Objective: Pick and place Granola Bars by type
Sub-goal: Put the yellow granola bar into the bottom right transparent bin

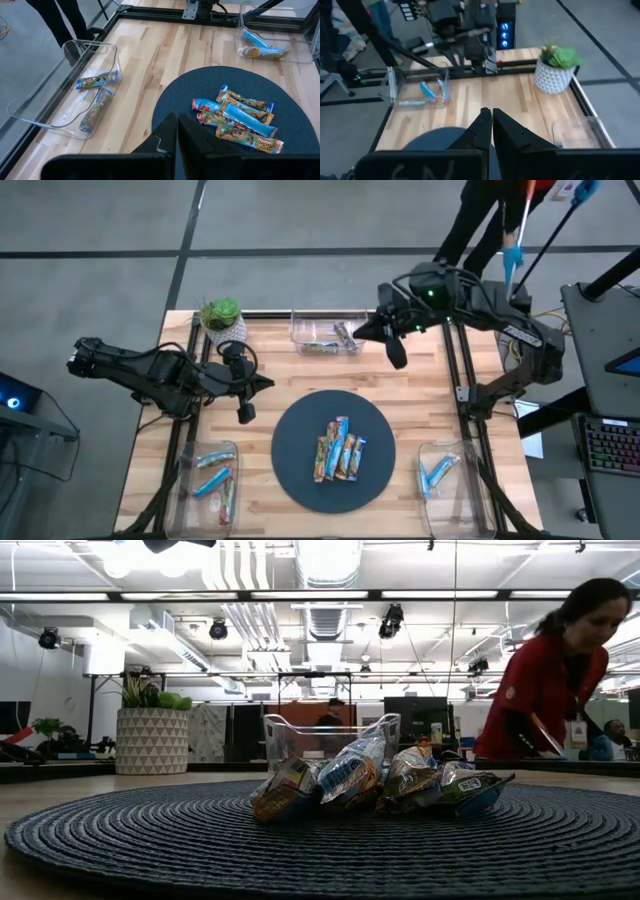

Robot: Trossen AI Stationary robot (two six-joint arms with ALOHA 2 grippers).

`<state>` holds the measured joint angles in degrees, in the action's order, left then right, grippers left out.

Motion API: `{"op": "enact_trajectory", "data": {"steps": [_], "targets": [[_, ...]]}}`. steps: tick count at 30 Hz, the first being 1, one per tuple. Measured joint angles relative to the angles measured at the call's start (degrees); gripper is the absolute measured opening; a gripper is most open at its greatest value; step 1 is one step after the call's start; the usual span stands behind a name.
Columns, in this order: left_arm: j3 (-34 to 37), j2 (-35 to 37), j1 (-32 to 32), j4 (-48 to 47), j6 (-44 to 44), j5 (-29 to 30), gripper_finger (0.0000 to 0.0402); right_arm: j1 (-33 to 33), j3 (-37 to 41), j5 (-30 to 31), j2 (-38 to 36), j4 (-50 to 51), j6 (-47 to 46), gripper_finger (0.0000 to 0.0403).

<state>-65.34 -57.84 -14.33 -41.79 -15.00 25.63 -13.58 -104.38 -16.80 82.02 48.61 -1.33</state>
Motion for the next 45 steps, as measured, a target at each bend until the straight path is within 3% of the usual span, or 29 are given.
{"op": "enact_trajectory", "data": {"steps": [10, 16, 30, 38, 45], "targets": [[0.0, 0.0, 0.0, 0.32, -0.12, 0.0, 0.0, 7.87, 5.97, 6.29, 0.22, -13.52, -4.2, 0.0008], [0.0, 0.0, 0.0, 0.76, -2.39, 0.0, 0.0, 10.87, 12.49, 6.58, 0.09, -24.93, -7.2, 0.0008], [0.0, 0.0, 0.0, 1.15, -4.24, 0.0, 0.0, 19.81, 26.29, 9.01, -1.08, -34.35, -11.99, 0.0008], [0.0, 0.0, 0.0, 2.11, -3.88, -0.02, 0.0, 24.33, 36.16, 17.24, -6.73, -42.63, -14.98, 0.0009], [0.0, 0.02, 0.0, 6.03, -2.71, -0.02, 0.0, 25.02, 44.33, 18.54, -13.75, -47.66, -18.39, 0.0009]]}}
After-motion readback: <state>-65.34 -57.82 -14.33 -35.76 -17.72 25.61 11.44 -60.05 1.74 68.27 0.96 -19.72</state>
